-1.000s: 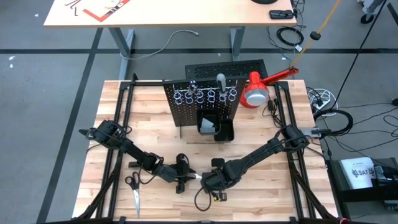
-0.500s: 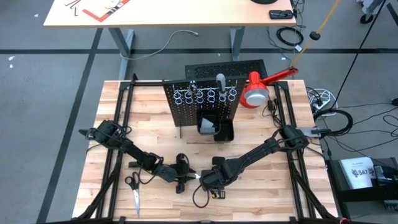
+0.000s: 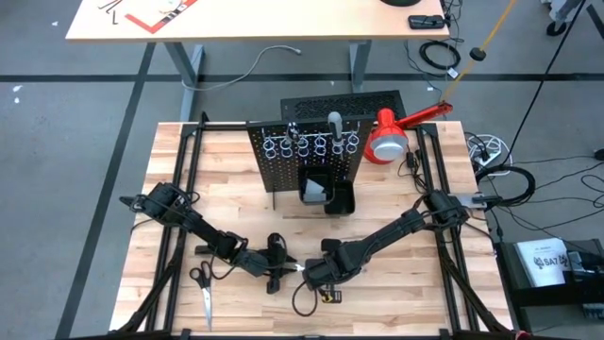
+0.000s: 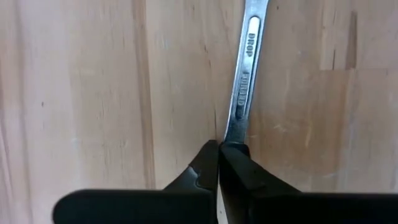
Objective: Hang tools onto peg board
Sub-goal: Hang the wrench on the pegboard
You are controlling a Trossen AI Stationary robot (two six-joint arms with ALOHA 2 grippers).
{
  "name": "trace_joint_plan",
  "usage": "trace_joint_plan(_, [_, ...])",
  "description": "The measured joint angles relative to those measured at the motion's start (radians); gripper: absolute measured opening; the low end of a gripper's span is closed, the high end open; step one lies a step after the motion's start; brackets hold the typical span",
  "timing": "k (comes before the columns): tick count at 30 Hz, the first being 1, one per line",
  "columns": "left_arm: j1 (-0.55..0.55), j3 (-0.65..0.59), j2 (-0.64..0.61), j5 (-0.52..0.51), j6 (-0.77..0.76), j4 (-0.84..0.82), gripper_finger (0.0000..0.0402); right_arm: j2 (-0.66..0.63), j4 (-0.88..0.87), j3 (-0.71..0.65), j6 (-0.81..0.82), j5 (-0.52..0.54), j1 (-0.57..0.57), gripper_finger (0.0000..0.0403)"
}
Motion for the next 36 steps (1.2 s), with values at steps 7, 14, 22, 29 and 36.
trace_joint_plan(7, [0.002,-0.001,-0.050,-0.004,0.051,-0.013,0.0146,0.005,-0.034,0.043,-0.008,0.052,0.018,0.0000])
trace_joint_plan(14, [0.001,-0.002,-0.124,-0.015,0.098,-0.039,0.0146,0.016,-0.094,0.118,-0.028,0.106,0.029,0.0001])
trace_joint_plan(22, [0.001,-0.001,-0.200,-0.015,0.099,-0.114,0.0146,0.016,-0.158,0.184,-0.031,0.145,0.037,0.0001])
trace_joint_plan(29, [-0.002,0.000,-0.221,0.026,0.097,-0.164,0.0146,0.012,-0.194,0.240,-0.039,0.172,0.041,0.0001])
trace_joint_plan(36, [-0.002,0.000,-0.221,0.107,0.097,-0.173,0.0146,0.010,-0.208,0.258,-0.038,0.192,0.041,0.0000])
